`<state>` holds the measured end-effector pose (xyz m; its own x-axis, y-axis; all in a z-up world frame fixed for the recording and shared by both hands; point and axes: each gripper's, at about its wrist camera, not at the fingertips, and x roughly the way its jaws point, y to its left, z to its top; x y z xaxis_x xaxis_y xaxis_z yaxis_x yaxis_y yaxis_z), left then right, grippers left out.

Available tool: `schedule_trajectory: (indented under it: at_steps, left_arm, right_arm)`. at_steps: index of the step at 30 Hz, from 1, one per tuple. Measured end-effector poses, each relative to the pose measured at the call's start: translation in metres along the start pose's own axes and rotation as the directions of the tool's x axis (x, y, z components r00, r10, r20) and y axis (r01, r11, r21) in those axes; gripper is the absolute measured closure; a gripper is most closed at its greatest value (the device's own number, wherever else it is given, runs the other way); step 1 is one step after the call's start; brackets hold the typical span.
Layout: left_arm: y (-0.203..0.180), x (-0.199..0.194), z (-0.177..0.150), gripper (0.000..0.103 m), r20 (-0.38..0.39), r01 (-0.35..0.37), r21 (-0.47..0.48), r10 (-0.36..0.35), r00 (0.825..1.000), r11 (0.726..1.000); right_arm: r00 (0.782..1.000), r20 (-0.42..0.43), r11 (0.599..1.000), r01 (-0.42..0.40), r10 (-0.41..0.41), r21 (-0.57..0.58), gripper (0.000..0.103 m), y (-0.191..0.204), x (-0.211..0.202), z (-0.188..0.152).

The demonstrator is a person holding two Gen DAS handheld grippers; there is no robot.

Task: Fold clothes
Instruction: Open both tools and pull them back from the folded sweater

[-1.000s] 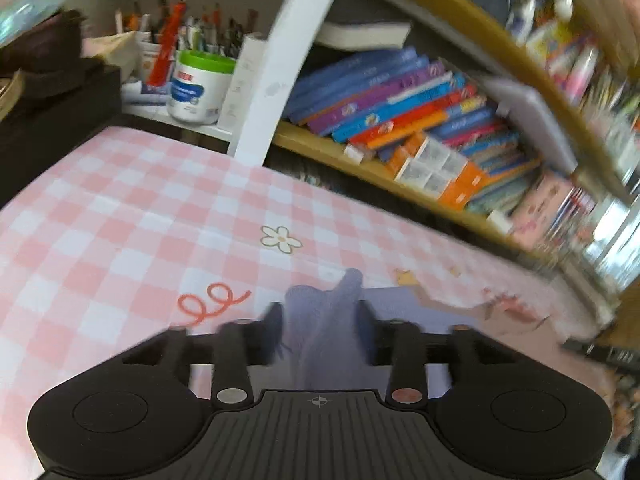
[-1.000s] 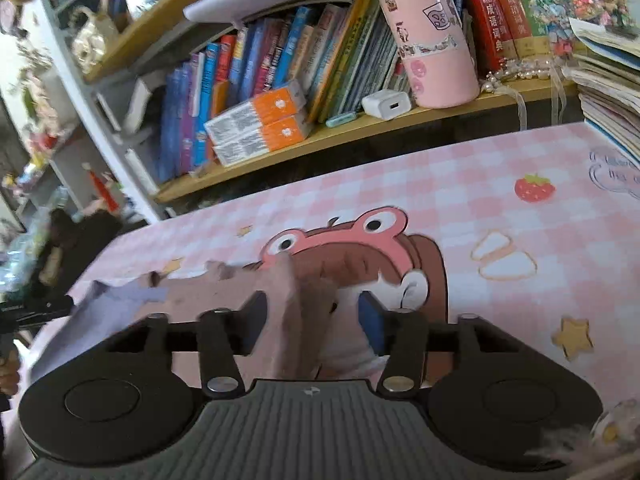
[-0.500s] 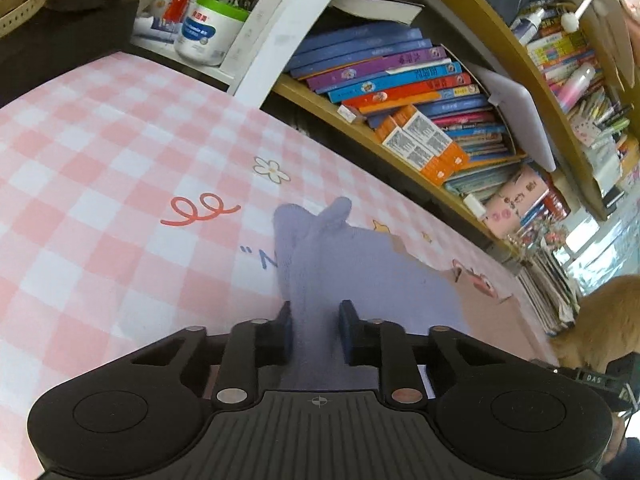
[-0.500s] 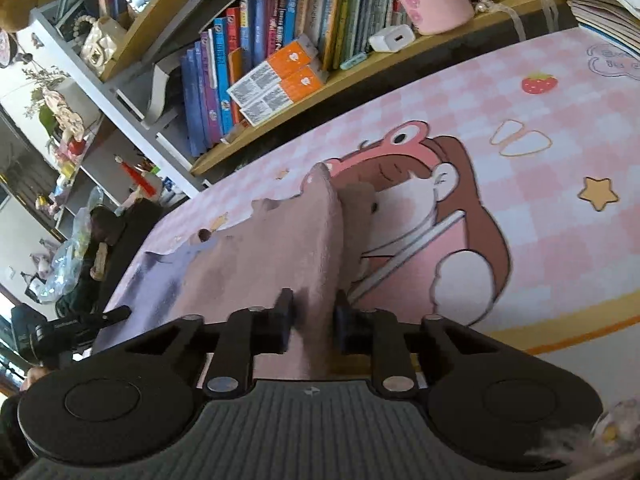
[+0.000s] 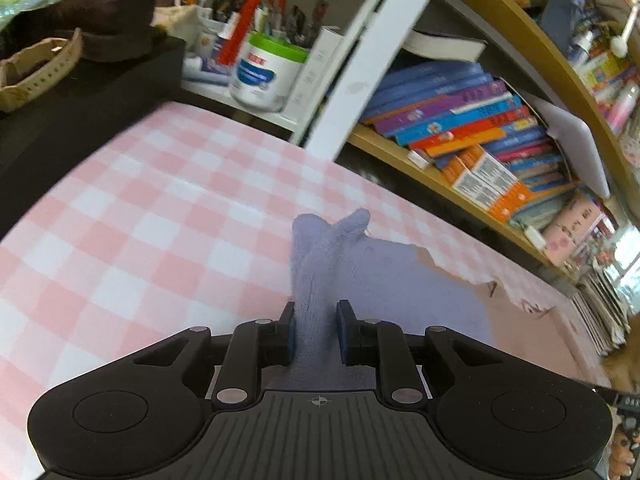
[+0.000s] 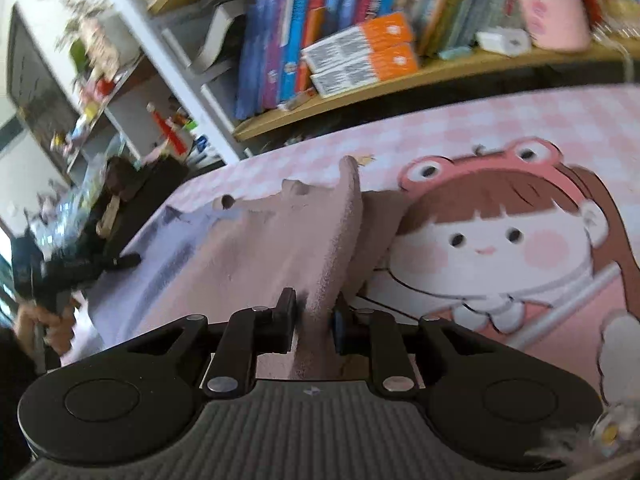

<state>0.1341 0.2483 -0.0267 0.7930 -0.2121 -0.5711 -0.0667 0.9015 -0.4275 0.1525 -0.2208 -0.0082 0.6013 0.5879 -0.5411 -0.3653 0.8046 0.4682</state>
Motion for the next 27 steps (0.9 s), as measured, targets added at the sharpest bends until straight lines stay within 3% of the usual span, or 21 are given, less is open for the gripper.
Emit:
schedule_trajectory:
  at_steps: [2,3,4,8,12,14,16,20,27]
  left_arm:
    - [0.001,-0.007,-0.001,0.082,0.033,-0.023,-0.011,0.023,0.999,1.0]
    - [0.0,-0.014,-0.001,0.08,0.053,-0.041,-0.02,0.042,0.998,0.999]
    - [-0.001,-0.025,-0.002,0.077,0.08,-0.058,-0.037,0.061,0.995,0.998]
    - [-0.013,-0.084,-0.019,0.054,0.201,-0.026,-0.102,0.047,0.978,0.994]
    - [-0.029,-0.127,-0.041,0.028,0.208,-0.05,-0.145,0.079,0.975,0.988]
    - [-0.032,-0.139,-0.05,0.028,0.183,-0.071,-0.204,0.11,0.977,0.976]
    - [-0.03,-0.143,-0.055,0.028,0.139,-0.099,-0.304,0.147,0.979,0.948]
    - [-0.023,-0.138,-0.066,0.028,0.12,-0.022,-0.461,0.086,0.989,0.887]
    - [-0.019,-0.105,-0.076,0.028,0.068,-0.037,-0.574,0.093,0.993,0.818]
  right_arm:
    - [1.0,0.004,0.999,0.019,-0.019,-0.038,0.077,0.003,0.0,0.001]
    - [0.999,0.012,0.998,0.036,-0.035,-0.058,0.062,0.003,-0.002,0.001]
    - [0.998,0.022,0.995,0.054,-0.052,-0.08,0.055,0.004,-0.005,0.002]
    - [0.991,0.1,0.966,0.11,-0.089,-0.235,0.05,0.009,-0.03,0.002]
    - [0.989,0.146,0.884,0.091,-0.027,-0.458,0.043,0.022,-0.05,0.002]
    - [0.991,0.131,0.852,0.052,0.02,-0.52,0.043,0.026,-0.05,0.001]
    - [0.992,0.109,0.837,0.012,0.057,-0.547,0.041,0.027,-0.048,0.001]
    - [0.998,0.031,0.846,-0.026,0.051,-0.532,0.041,0.025,-0.03,-0.001]
    - [0.998,-0.008,0.83,-0.056,0.062,-0.555,0.038,0.013,-0.024,-0.008]
